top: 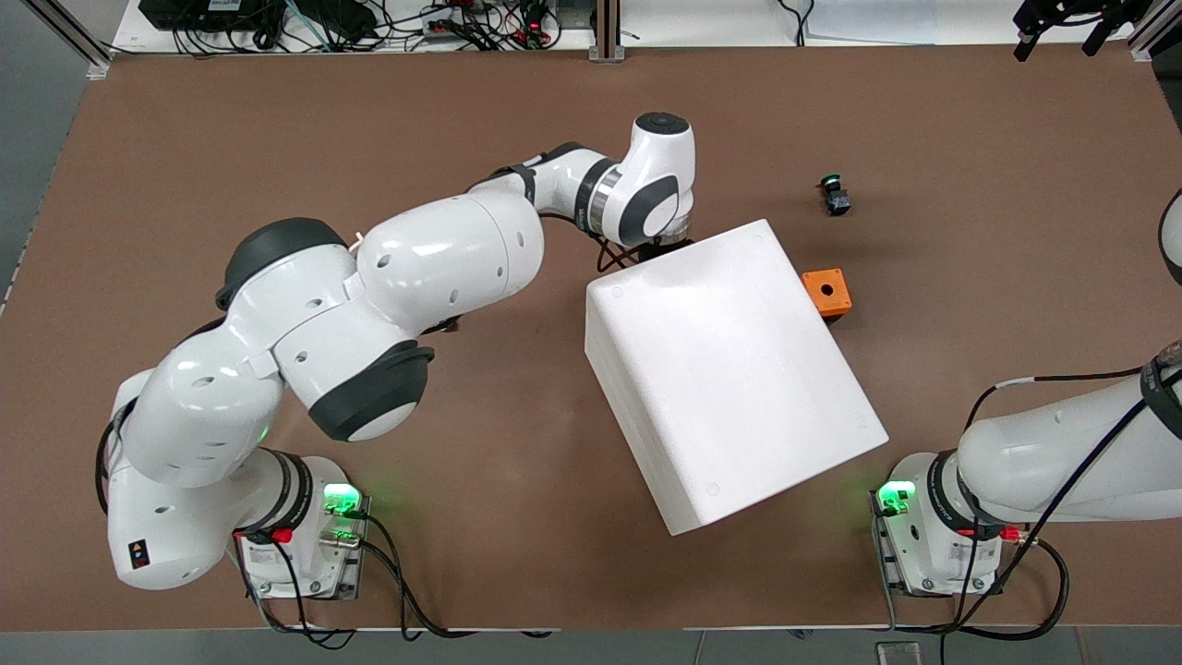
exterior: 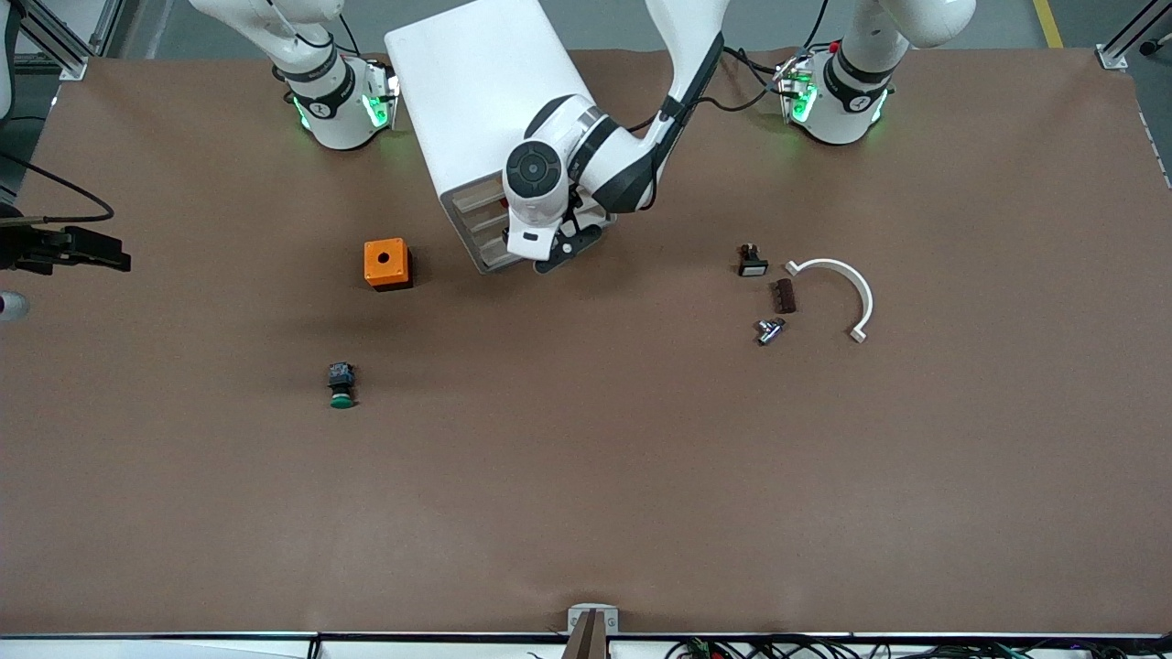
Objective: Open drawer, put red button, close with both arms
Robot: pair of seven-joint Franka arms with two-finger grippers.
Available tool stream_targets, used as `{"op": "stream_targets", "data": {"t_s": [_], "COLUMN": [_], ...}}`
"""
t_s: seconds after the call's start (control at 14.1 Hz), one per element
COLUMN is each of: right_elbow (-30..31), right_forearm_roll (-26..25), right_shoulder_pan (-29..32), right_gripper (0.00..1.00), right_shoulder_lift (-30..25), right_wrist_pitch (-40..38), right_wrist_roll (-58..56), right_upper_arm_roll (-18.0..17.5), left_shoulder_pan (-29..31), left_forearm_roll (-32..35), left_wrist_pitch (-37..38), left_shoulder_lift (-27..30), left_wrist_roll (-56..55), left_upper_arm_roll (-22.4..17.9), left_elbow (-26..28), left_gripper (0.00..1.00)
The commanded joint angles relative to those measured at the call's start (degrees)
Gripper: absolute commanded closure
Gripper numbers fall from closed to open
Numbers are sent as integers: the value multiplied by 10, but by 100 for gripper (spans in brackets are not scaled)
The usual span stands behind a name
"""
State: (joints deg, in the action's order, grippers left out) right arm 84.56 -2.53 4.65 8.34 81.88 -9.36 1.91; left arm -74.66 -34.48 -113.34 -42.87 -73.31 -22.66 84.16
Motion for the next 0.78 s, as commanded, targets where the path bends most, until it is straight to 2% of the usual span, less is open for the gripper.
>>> {"op": "stream_targets", "data": {"t_s": [0.0, 0.36, 0.71], "right_elbow": [-32, -78, -73], "right_forearm_roll": [-14, -3, -5], "right_shoulder_pan": [0, 6, -15], "right_gripper": [0, 0, 0], "right_shoulder_lift": [10, 11, 10], "right_wrist_pitch": [-6, -12, -20], "right_wrist_roll": [0, -3, 0], "right_upper_arm_roll": [-9, -5, -9], "left_shoulder_pan": [0, 0, -1], "left_forearm_roll": [30, 60, 60], "left_wrist_pitch": [5, 17, 136], "left_shoulder_lift": [17, 30, 73], "left_wrist_roll": [-3, 63, 228], "left_upper_arm_roll": [-58, -202, -363], "left_elbow": [10, 10, 8], "left_gripper": [0, 0, 0]}}
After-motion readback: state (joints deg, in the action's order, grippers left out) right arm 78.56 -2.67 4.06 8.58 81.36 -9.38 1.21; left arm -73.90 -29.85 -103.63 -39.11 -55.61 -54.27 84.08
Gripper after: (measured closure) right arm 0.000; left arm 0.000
